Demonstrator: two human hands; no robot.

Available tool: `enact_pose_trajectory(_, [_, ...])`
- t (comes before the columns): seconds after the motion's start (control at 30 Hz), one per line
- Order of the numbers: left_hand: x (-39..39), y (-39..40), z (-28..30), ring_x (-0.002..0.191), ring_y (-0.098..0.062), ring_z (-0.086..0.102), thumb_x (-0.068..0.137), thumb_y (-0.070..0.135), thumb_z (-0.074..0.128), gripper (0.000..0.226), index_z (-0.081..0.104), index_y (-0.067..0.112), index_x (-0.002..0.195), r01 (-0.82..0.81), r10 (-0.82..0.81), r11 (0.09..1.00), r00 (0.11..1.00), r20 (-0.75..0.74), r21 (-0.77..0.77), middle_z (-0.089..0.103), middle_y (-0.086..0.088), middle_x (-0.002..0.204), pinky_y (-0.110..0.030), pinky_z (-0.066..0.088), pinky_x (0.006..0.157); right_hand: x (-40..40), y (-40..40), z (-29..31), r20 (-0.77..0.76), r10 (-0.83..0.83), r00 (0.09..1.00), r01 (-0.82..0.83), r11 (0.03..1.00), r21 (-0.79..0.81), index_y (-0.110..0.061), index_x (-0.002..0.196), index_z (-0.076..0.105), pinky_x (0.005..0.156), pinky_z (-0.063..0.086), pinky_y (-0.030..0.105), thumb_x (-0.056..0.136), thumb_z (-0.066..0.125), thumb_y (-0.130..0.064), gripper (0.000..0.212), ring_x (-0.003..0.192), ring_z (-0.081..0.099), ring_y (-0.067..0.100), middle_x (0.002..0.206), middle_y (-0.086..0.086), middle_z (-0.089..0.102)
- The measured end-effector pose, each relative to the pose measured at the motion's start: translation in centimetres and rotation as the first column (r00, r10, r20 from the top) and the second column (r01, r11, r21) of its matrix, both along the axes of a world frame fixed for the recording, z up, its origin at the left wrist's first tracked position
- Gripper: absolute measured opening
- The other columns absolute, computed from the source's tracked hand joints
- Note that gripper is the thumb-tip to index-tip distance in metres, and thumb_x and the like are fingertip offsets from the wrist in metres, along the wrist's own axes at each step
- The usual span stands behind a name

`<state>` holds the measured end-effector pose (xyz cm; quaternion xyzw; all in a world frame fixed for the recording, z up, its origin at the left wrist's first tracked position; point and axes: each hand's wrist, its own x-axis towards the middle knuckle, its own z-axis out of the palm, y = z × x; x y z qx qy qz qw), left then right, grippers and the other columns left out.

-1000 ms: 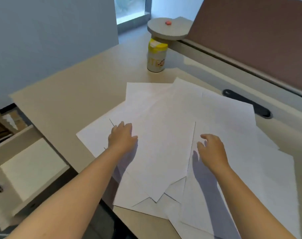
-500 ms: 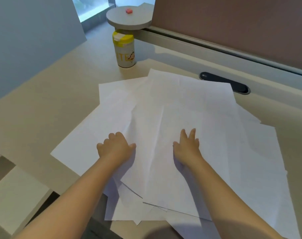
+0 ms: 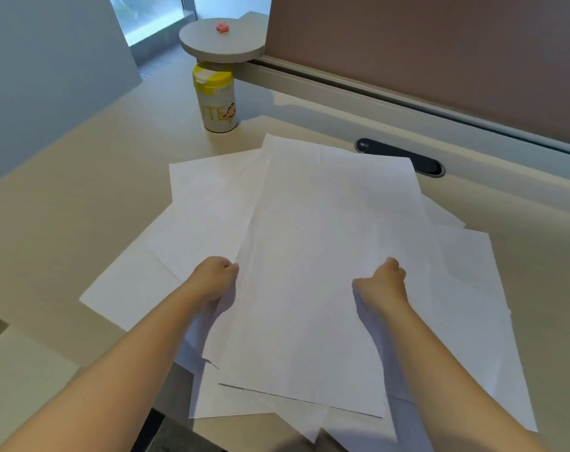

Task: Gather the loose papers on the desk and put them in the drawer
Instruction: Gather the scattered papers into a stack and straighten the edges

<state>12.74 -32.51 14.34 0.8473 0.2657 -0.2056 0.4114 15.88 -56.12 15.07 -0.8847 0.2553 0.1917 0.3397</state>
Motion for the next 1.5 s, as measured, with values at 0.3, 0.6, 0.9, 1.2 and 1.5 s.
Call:
enact_pose_trajectory(0.3, [-0.8, -0.2, 0.0, 0.091, -0.031, 0.058, 0.086, 0.006, 0.055, 0.021, 0.062, -0.004, 0.104, -0.147, 0.152, 0.988, 0.981, 0.117, -0.053, 0.062, -0.020, 0.098, -0.034, 0.040, 0.078, -0.4, 0.9, 0.3, 0.053, -0.083, 0.995, 0.055, 0.914, 0.401, -0.001, 0.116, 0.051, 0.078, 0.041, 0.028, 0.081, 0.047, 0.003, 0.035, 0.092, 0.053, 0.024, 0.114, 0.012, 0.060])
enact_pose_trajectory(0.6, [2.6, 0.7, -0.6, 0.108, -0.040, 0.055, 0.092, 0.012, 0.045, 0.031, 0.053, -0.004, 0.116, -0.283, 0.265, 0.957, 0.937, 0.227, 0.055, 0.059, -0.024, 0.119, -0.043, 0.044, 0.089, 1.5, -0.1, -0.5, -0.003, -0.272, 0.962, 0.216, 0.759, 0.615, -0.009, 0.094, 0.052, 0.056, 0.046, 0.018, 0.087, 0.047, 0.004, 0.016, 0.062, 0.047, 0.016, 0.084, 0.008, 0.050])
enact_pose_trajectory(0.9, [3.8, 1.5, -0.9, 0.092, -0.025, 0.049, 0.091, 0.011, 0.047, 0.029, 0.054, -0.003, 0.116, -0.245, 0.242, 0.969, 0.944, 0.224, -0.018, 0.059, -0.018, 0.111, -0.033, 0.037, 0.080, 4.6, 0.2, -1.2, 0.128, 0.038, 0.991, -0.067, 0.970, 0.233, -0.015, 0.051, 0.022, 0.049, 0.015, 0.027, 0.088, 0.039, 0.000, 0.043, 0.049, 0.020, 0.017, 0.054, 0.004, 0.022])
enact_pose_trajectory(1.2, [3.7, 2.2, -1.1, 0.124, -0.039, 0.039, 0.087, 0.034, 0.052, 0.029, 0.056, 0.007, 0.095, 0.075, -0.121, 0.884, 0.990, 0.072, 0.461, 0.051, -0.016, 0.125, -0.043, 0.038, 0.095, 1.6, -1.8, -0.3, 0.086, 0.105, 0.991, -0.112, 0.991, 0.079, -0.009, 0.062, 0.051, 0.061, 0.037, 0.030, 0.092, 0.038, -0.018, 0.034, 0.064, 0.048, 0.024, 0.066, 0.011, 0.054])
enact_pose_trajectory(1.5, [2.9, 0.7, -1.3, 0.144, -0.041, 0.000, 0.083, 0.066, 0.031, 0.079, 0.001, 0.031, 0.147, 0.354, -0.299, 0.818, 0.935, -0.190, 0.453, -0.005, -0.012, 0.159, -0.049, 0.013, 0.115, -0.5, -0.6, -1.4, -0.149, 0.169, 0.974, -0.183, 0.979, -0.086, -0.018, 0.147, -0.008, 0.117, -0.004, 0.047, 0.093, 0.026, -0.049, 0.070, 0.143, -0.017, 0.035, 0.157, 0.011, -0.016])
